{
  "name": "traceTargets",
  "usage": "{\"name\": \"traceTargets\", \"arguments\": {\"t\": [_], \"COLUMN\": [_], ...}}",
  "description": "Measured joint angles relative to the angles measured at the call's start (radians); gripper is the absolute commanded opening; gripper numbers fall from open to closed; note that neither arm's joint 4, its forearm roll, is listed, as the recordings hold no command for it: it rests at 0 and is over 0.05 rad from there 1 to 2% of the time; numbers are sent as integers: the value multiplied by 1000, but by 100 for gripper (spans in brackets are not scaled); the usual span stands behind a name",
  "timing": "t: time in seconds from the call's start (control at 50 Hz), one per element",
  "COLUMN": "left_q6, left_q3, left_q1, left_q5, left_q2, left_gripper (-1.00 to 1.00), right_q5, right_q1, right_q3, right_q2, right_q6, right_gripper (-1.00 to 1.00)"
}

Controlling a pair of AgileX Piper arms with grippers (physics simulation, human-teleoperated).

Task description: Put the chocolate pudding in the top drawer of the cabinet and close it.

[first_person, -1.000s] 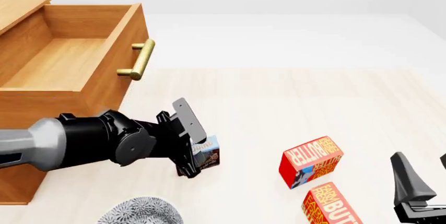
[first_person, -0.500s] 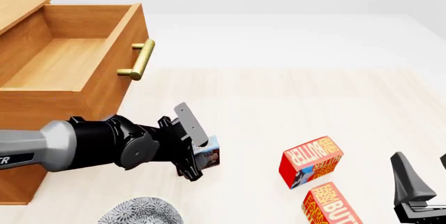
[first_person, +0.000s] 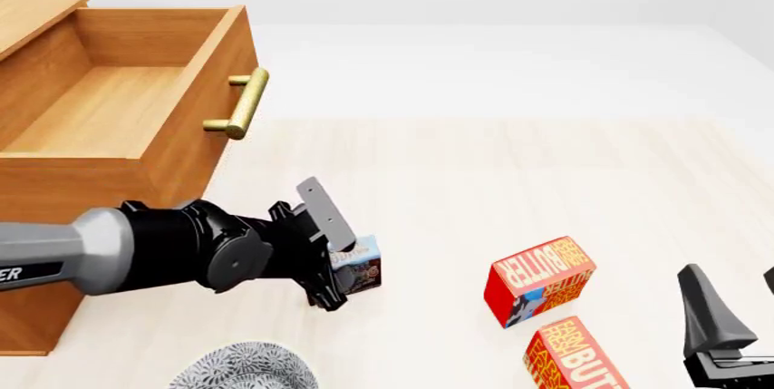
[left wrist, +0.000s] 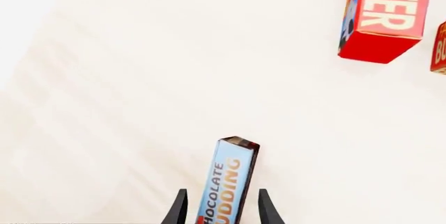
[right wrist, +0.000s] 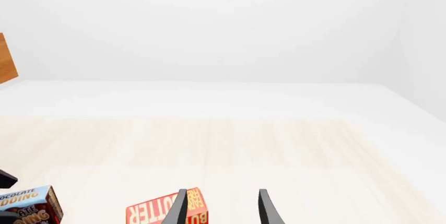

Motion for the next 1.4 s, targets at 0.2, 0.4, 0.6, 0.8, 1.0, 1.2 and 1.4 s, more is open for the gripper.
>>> {"name": "traceTargets", "arguments": {"t": [0.2, 0.4, 0.6, 0.8, 1.0, 1.2, 1.4], "left_q6": [-1, -6, -17, -47, -72, -113, -133], "left_q3": [-1, -1, -1, -9, -14, -17, -17], "left_q1": [6, 3, -8, -3, -6, -25, -61], "left_q5": [-3, -7, -12, -19, -10, 5, 31], "left_q2": [7, 15, 27, 27, 28, 23, 9], "left_gripper": [100, 100, 100, -100, -100, -100, -100], "right_q5": [0, 0, 1, 1, 0, 0, 0], "right_q1": [0, 0, 0, 0, 0, 0, 0], "right_q3": [0, 0, -1, -1, -1, 0, 0], "right_q2": [0, 0, 0, 0, 0, 0, 0], "right_q6": [0, 0, 0, 0, 0, 0, 0], "right_gripper": [100, 100, 100, 100, 100, 100, 100]}}
